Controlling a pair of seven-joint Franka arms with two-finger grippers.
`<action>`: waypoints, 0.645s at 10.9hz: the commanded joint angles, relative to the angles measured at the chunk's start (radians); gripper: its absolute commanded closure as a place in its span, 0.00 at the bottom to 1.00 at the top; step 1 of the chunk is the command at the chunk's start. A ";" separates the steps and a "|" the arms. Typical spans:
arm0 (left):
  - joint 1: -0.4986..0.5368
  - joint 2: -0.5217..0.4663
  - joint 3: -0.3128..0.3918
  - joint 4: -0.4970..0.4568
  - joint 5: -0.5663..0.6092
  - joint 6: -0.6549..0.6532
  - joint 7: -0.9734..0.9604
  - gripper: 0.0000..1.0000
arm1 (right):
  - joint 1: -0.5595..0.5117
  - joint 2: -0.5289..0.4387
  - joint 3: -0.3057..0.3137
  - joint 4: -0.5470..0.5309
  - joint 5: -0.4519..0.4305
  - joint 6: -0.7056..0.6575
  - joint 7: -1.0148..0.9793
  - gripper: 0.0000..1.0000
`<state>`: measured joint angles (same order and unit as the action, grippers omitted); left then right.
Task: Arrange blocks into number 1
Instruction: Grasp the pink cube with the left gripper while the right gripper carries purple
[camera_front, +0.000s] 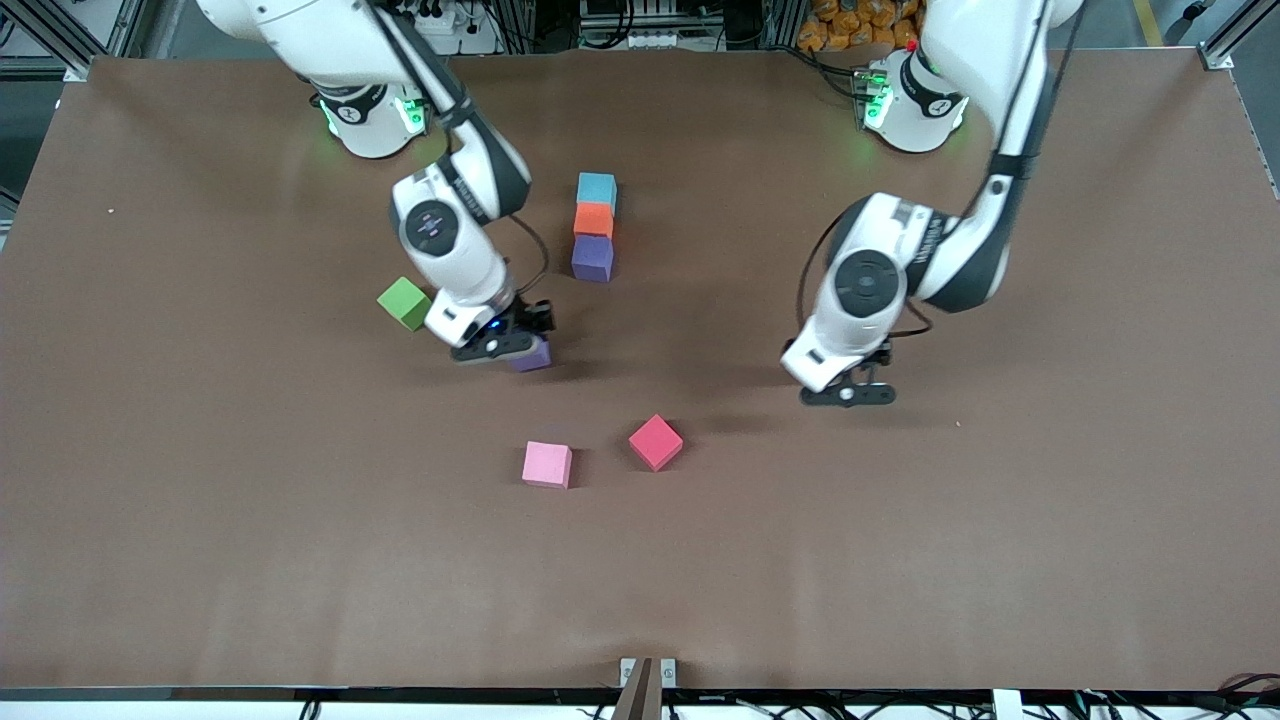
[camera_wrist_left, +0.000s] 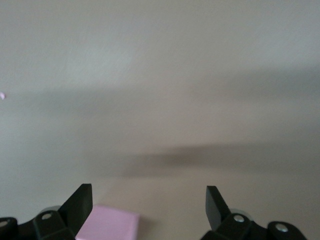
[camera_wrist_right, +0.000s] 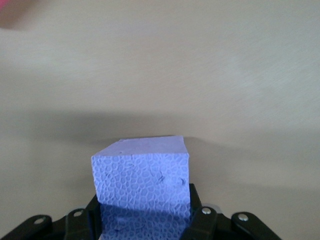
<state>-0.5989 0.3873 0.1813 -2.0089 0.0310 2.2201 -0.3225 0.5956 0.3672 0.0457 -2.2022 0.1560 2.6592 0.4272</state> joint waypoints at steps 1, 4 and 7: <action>0.053 -0.056 -0.014 -0.100 -0.019 -0.044 0.205 0.00 | 0.085 -0.021 -0.006 -0.005 0.016 0.002 0.173 0.35; 0.088 -0.042 -0.014 -0.100 -0.063 -0.143 0.331 0.00 | 0.157 -0.017 -0.006 -0.002 0.014 0.004 0.303 0.34; 0.077 -0.019 -0.014 -0.100 -0.111 -0.163 0.352 0.00 | 0.188 -0.008 -0.006 -0.005 0.013 0.005 0.311 0.34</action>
<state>-0.5212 0.3689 0.1756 -2.1031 -0.0446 2.0736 0.0040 0.7659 0.3663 0.0462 -2.1976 0.1570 2.6605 0.7233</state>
